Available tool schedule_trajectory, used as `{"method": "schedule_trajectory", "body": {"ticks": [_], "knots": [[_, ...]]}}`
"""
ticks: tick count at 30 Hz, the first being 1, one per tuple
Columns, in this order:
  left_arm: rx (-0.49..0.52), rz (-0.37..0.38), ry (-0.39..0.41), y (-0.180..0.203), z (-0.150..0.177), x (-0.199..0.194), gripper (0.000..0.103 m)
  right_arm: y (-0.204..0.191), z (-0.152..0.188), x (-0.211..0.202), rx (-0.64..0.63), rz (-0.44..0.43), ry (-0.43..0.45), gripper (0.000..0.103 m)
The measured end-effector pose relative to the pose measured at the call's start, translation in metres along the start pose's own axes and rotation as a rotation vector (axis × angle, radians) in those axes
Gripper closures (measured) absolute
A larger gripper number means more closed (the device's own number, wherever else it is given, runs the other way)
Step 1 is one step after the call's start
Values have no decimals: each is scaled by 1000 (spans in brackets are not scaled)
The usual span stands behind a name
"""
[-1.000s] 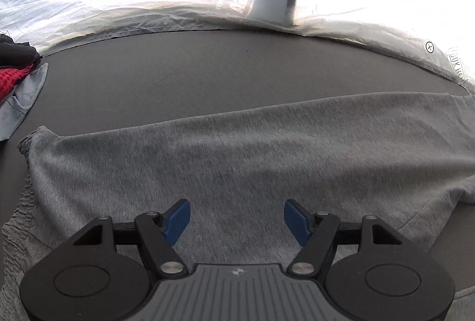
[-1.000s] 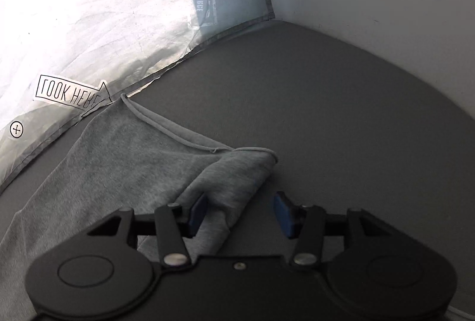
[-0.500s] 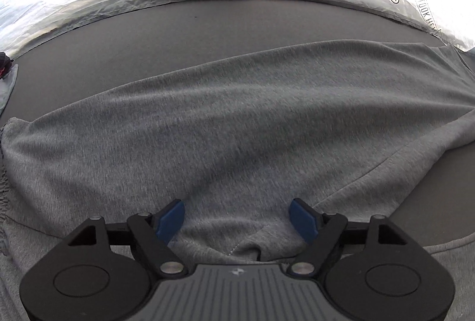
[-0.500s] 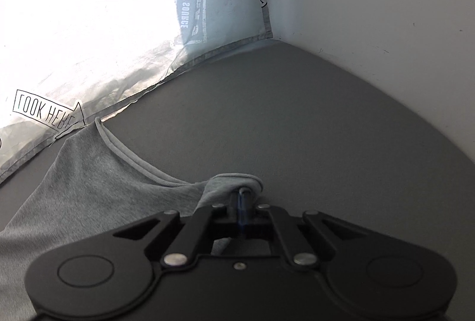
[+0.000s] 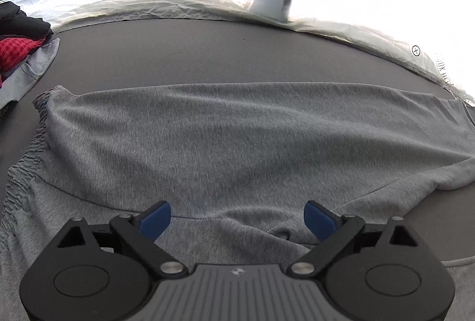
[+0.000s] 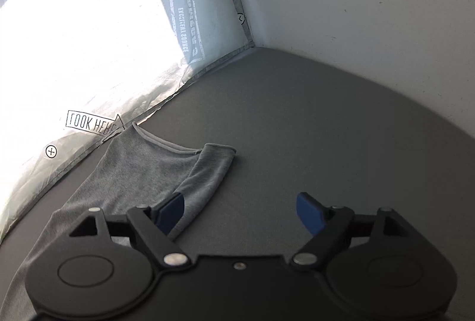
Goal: Fold clothes
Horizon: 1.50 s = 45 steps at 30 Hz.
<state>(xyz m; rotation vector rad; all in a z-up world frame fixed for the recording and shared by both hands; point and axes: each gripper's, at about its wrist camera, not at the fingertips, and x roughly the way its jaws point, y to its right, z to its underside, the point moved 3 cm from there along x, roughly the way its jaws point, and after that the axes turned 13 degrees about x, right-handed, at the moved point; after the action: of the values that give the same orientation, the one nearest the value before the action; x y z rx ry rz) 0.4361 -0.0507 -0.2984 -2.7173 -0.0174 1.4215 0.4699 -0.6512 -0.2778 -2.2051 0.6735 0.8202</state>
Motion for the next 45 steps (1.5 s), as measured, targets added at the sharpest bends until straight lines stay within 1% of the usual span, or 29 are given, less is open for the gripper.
{"method": "schedule_trajectory", "body": {"ticks": [1,2,4,6,8,11,15,17,18,20,22,25,28,32,36,37,39,41,43,45], "knots": [[-12,-5,0,-3,6,-5,6,7,12,-13,1,-12,-18,13],[-23,-9,-2,-6,14,-11,6,14,23,-25,2,-20,-33,7],[-32,-15,-2,-12,30,-23,6,30,46,-48,27,-43,-55,1],[-36,-20,-5,-15,48,-35,5,46,68,-66,69,-91,-88,0],[-40,-7,-6,-17,66,-48,4,61,87,-86,115,-138,-111,0],[-51,8,-11,-19,96,-64,2,86,110,-117,202,-195,-110,0],[-98,24,-61,-16,131,-69,1,125,132,-144,350,-231,-111,0],[-103,17,-70,-12,144,-70,0,144,140,-153,379,-225,-116,0],[-88,5,-74,-8,148,-70,0,152,144,-158,389,-220,-118,0],[-43,-26,-81,0,155,-69,0,165,146,-166,373,-198,-108,0],[-11,-54,-70,5,159,-68,0,177,147,-174,354,-172,-92,0],[6,-93,-47,10,163,-68,0,193,147,-181,341,-133,-58,0],[2,-99,-41,10,163,-68,0,203,145,-182,316,-99,-24,0],[1,-111,-25,12,165,-68,0,204,138,-175,247,-47,26,2],[-4,-119,-17,14,166,-69,0,209,126,-163,254,-34,58,4],[-3,-119,-18,13,166,-69,0,211,122,-161,255,-33,63,6],[-3,-117,-22,13,165,-69,0,213,114,-156,247,-19,72,14],[-5,-117,-26,13,165,-69,0,216,104,-150,225,11,80,30],[-7,-118,-31,12,164,-68,0,221,96,-148,225,25,83,36],[-10,-118,-37,12,164,-68,0,220,91,-144,219,40,82,37]]}}
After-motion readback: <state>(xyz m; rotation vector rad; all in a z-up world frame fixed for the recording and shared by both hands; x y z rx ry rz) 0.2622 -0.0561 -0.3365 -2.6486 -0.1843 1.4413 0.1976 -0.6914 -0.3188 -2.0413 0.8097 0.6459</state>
